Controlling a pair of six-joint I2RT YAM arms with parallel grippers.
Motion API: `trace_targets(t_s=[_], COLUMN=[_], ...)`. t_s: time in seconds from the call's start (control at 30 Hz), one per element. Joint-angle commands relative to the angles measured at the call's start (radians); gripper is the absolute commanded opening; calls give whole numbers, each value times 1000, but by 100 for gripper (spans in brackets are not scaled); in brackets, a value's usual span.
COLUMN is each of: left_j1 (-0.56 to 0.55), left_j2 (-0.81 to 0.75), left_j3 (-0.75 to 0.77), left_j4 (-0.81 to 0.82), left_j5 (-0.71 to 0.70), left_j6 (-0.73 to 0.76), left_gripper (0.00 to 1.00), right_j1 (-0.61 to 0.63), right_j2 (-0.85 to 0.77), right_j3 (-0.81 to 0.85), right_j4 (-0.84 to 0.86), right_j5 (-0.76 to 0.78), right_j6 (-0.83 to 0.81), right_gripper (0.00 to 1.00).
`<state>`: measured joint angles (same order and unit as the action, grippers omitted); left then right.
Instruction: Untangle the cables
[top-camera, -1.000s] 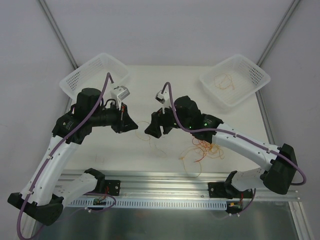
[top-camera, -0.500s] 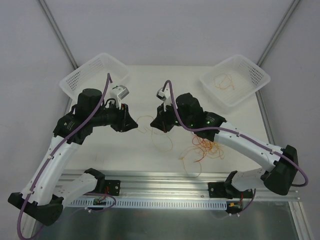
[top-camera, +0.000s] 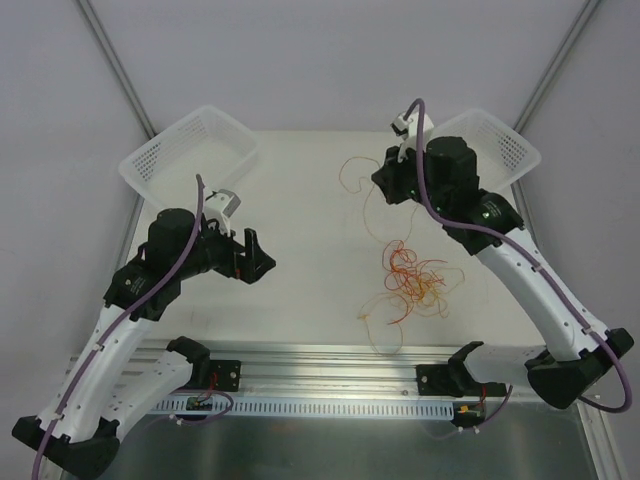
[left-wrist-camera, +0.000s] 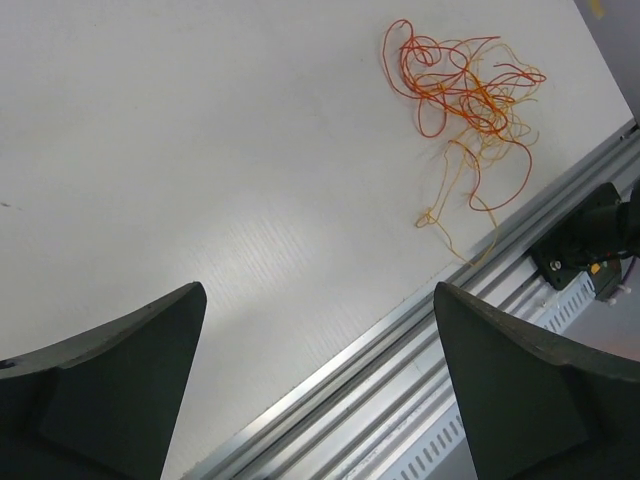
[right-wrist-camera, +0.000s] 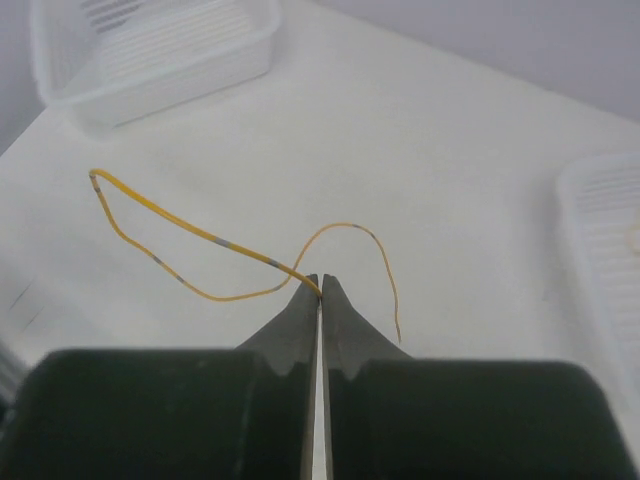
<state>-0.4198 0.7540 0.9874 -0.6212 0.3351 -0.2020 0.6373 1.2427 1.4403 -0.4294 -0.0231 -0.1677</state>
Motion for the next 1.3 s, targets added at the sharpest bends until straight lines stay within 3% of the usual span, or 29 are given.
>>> trace_targets(t_s=[0.0,0.17,0.47,0.6,0.83,0.93,0.97,1.03,1.07,1.13,1.27], left_j1=[-7,-8,-7,-8,-8,-8,-8,-8,-8,-8,-8], left_j2=[-24,-42,-24,-13,21,39,54,74,96,117,172], left_j3=[-106,-254,-374,-375,-375,-371,-368,-357,-349,-343,-325], left_j4=[54,100,135,138,140,141,143,143,146,152,181], left_j5=[-38,-65,-99,-94,-58,-39,-30,1,5,22,53], left_j6=[-45,-97,-178,-191,-211,-214,-209,-205,-205,-203,-204], left_gripper=[99,99,99,99,99,99,99,99,99,99,99], right_j1=[-94,-279,-579,-634,-720,-745,-751,-752,-751,-749,-723], right_j2=[-17,27,248,363,579,636,640,624,614,589,461], right_j3=[92,157,183,204,242,249,246,238,238,241,214], right_j4=[-40,63,279,369,370,314,302,281,273,216,77], right_j5=[168,219,140,114,132,137,126,118,91,77,78], right_j6=[-84,-89,129,218,355,415,421,412,398,363,307], right_gripper=[1,1,1,0,2,21,36,53,67,79,82])
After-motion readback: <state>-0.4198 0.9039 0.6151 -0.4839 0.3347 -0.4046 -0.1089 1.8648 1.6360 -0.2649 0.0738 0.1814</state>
